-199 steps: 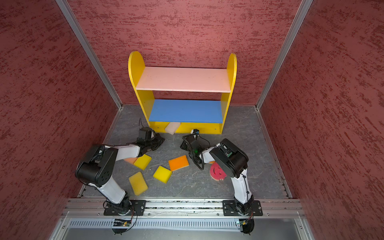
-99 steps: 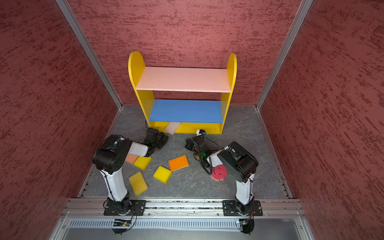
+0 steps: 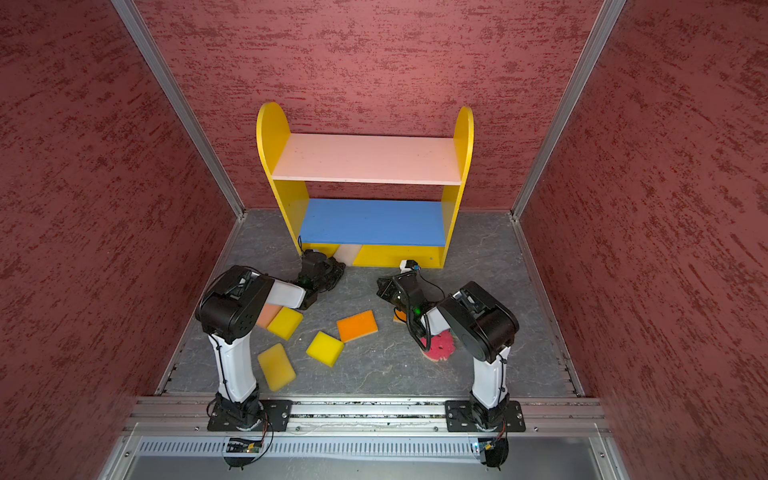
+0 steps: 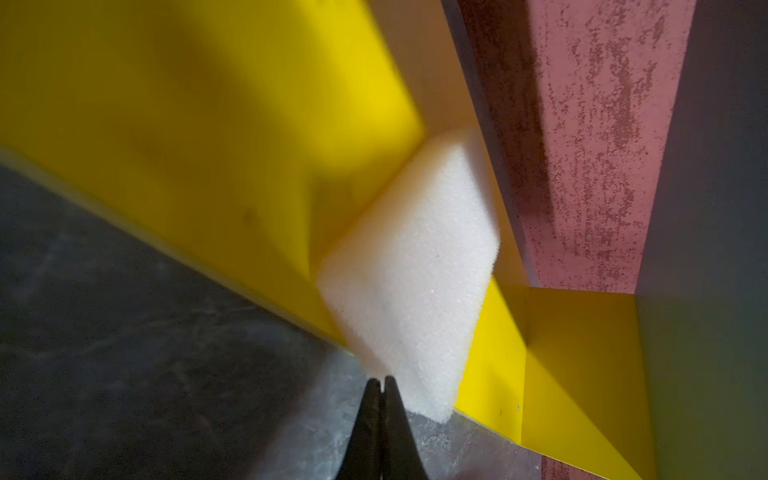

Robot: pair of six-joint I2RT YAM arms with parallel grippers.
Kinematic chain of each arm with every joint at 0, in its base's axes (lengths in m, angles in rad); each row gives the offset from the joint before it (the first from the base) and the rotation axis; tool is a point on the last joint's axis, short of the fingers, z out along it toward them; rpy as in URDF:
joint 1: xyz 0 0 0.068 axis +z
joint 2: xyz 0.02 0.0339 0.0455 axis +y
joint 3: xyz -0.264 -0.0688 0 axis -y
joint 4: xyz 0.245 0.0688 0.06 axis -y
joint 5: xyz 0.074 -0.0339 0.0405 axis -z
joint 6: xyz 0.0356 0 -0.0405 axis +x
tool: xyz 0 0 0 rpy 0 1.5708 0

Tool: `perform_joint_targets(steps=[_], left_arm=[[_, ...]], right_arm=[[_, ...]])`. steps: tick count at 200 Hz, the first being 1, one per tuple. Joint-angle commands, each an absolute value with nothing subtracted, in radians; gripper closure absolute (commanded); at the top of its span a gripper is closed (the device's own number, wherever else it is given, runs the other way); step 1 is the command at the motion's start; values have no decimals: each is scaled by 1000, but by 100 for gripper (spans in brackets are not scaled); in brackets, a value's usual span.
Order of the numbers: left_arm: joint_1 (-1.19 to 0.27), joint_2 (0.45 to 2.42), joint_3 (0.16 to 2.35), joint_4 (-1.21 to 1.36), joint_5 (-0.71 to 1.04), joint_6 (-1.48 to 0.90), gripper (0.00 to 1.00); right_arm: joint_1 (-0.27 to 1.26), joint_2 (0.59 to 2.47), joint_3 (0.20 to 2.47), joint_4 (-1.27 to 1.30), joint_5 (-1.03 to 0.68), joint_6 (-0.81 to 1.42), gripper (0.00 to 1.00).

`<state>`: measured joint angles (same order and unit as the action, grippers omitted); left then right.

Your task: Place and organize the cleaning sponges onto the shelf

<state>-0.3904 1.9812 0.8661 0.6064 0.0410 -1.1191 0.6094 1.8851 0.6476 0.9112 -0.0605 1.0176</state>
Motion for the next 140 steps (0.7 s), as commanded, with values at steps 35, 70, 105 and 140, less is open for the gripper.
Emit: perform_joint_targets(steps=[35, 70, 105, 140], left_arm=[[-438, 2023, 934, 573, -1, -1106, 100], [-451, 2045, 958, 567, -3, -1111, 100], [-459, 2047, 973, 560, -3, -1107, 100], [-471, 2033, 970, 553, 0, -1106, 100]], right_arm=[[582, 1917, 619, 992, -107, 1047, 96], [574, 1913, 602, 1008, -112, 1050, 96], [568, 1920, 592, 1024, -118, 1055, 95], [565, 1914, 582, 1031, -121, 1056, 95]])
